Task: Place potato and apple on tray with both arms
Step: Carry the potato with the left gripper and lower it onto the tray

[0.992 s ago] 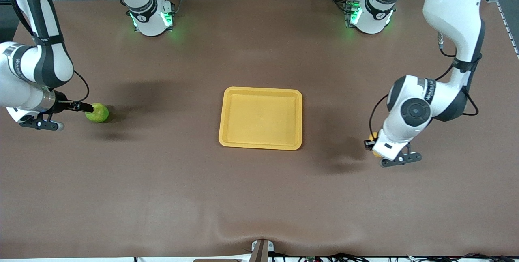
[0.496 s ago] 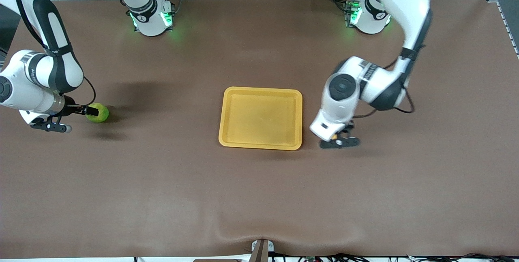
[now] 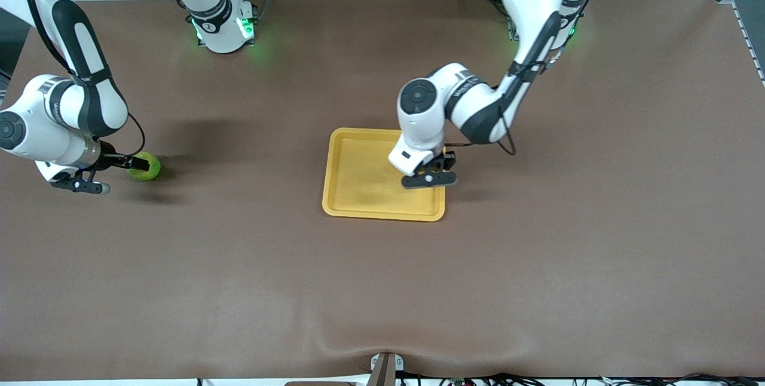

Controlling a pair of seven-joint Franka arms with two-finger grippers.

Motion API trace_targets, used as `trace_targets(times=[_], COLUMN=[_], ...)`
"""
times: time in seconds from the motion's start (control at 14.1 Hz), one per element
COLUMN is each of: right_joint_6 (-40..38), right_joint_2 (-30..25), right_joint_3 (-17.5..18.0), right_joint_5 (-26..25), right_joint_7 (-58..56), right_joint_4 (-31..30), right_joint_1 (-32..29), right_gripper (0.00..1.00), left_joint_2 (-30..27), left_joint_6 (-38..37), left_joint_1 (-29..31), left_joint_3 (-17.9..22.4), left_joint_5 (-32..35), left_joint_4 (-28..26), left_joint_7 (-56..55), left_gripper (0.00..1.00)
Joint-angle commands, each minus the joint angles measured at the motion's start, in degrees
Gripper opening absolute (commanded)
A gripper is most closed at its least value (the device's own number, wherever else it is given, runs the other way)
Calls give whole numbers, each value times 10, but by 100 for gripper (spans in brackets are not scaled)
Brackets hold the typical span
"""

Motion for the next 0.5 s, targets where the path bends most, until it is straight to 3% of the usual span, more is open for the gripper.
trace_targets(times=[0.0,0.28,0.35,0.42], right_joint_6=[23,45,52,60], right_joint_2=[8,18,23,29], right_joint_3=[10,11,11,11], right_joint_5=[12,12,12,12], right_joint_7=[-8,-8,-8,-8], right_joint_4=[-15,-17,-18,-19], right_joint_1=[-12,-12,-13,-14], right_gripper=[100,100,100,100], left_joint_2=[27,45,47,49], left_joint_6=[-15,-15,-15,-15], left_joint_1=[-15,-23,-23,-23], left_joint_3=[10,9,9,10], left_joint_5=[14,25,25,25], left_joint_4=[21,21,21,21], left_joint_7=[-16,-25,-25,-25], left_gripper=[44,56,73,100])
